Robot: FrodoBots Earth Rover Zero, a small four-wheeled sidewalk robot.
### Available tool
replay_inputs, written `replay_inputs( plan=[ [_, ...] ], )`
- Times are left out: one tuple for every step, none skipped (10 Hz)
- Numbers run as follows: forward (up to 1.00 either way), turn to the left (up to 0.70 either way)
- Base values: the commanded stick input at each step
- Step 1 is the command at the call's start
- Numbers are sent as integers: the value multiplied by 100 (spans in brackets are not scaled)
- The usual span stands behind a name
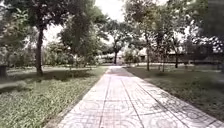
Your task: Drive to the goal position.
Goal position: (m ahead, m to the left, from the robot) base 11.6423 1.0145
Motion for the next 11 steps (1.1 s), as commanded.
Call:
replay_inputs(
  plan=[
    [70,-22],
    [70,0],
    [70,0],
    [70,0],
    [70,0],
    [70,0],
    [70,0],
    [70,0],
    [70,0],
    [70,0],
    [70,0]
  ],
)
